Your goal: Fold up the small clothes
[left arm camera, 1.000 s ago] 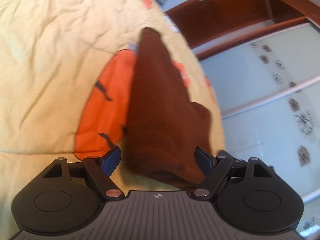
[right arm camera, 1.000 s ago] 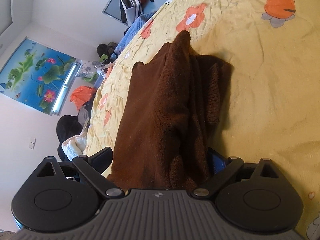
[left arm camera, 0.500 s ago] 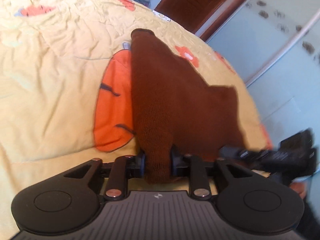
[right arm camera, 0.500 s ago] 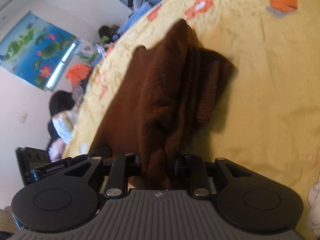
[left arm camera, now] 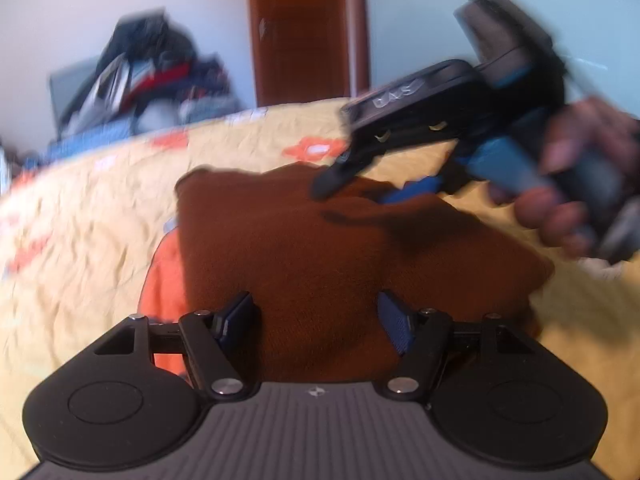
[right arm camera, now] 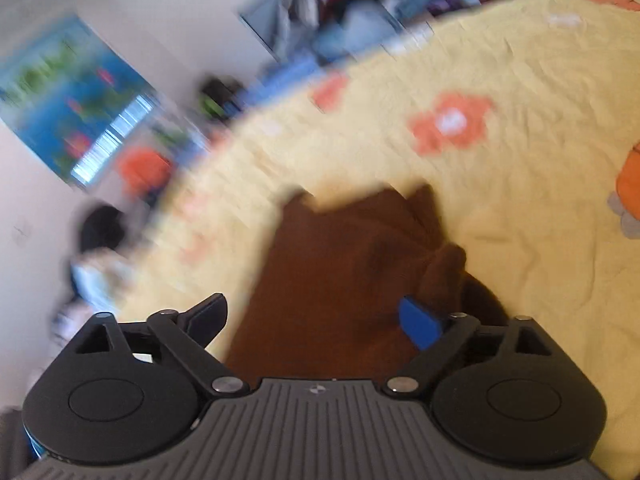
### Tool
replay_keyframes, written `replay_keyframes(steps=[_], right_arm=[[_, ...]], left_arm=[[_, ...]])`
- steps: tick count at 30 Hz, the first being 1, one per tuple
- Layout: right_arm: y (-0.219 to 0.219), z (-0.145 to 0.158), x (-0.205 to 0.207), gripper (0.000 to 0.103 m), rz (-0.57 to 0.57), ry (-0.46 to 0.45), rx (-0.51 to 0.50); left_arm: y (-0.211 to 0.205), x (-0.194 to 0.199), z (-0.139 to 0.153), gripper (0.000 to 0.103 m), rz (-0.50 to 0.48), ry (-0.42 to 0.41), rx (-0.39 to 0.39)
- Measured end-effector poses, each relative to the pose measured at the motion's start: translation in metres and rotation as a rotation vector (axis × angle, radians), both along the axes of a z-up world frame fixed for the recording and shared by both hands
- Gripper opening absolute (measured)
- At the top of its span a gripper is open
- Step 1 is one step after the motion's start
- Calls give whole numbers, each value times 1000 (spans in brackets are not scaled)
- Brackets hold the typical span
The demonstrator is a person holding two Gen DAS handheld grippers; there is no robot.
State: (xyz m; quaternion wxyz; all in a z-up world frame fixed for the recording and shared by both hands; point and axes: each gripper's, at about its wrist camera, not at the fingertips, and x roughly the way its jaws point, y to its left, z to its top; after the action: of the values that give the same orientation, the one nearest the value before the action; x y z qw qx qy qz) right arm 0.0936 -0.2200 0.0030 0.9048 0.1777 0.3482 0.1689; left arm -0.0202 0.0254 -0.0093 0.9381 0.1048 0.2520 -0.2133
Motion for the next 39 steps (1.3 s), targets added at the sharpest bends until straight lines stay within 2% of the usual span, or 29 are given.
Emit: replay_keyframes(steps=[2, 4, 7, 8, 10, 12, 14, 16, 17, 18, 20, 21, 23, 26, 28, 31, 34, 35, 37, 39], right_arm=[[-9, -4, 10, 82, 20, -11, 33], [-13, 1, 21, 82, 14, 47, 70], [-1, 21, 29, 78, -8, 101, -16], [4, 32, 26, 79, -22, 74, -33], [16, 49, 19, 79, 27, -2, -3], [38, 54, 26, 83, 109, 2, 22], [65, 43, 46, 89, 163, 49, -26], [82, 15, 70, 89, 153, 154, -120], [84, 5, 73, 91, 163, 113, -133], [85, 1, 74, 102, 184, 72, -125], [86, 4, 73, 101, 146, 100, -119], [90, 10, 69, 96, 124, 114, -150], [91, 23, 51, 93, 101, 102, -174], [67, 42, 3, 99, 102, 0, -67], [45, 48, -27, 100, 69, -33, -2], [32, 43, -56, 100, 77, -21, 45], [39, 16, -57, 101, 128, 45, 14], [41, 4, -55, 100, 140, 40, -14], [43, -4, -61, 100, 174, -43, -44], [46, 6, -65, 96, 138, -18, -53]], left_arm=[[-1, -5, -6, 71, -2, -35, 14], [2, -4, -6, 71, 4, -25, -7], [5, -3, -6, 72, 4, -16, -29], [4, -2, -6, 72, 4, -15, -32], [5, 2, -6, 73, 4, -13, -35], [5, 5, -5, 74, 3, -10, -39], [6, 4, -5, 74, 1, -6, -46], [8, 5, -6, 74, 1, -5, -50], [8, 5, -7, 74, 3, -3, -51], [9, 5, -7, 74, 3, -3, -52], [10, 4, -7, 74, 2, -3, -54], [10, 4, -7, 74, 2, -3, -54], [10, 4, -8, 74, 2, -3, -54], [10, 4, -8, 74, 2, -4, -54], [10, 4, -8, 75, 2, -4, -54], [10, 4, -8, 75, 2, -4, -53], [9, 4, -9, 75, 3, -7, -44], [9, 3, -10, 75, 3, -9, -41], [10, 2, -9, 75, 4, -18, -38], [19, -7, -2, 76, 24, -22, -52]])
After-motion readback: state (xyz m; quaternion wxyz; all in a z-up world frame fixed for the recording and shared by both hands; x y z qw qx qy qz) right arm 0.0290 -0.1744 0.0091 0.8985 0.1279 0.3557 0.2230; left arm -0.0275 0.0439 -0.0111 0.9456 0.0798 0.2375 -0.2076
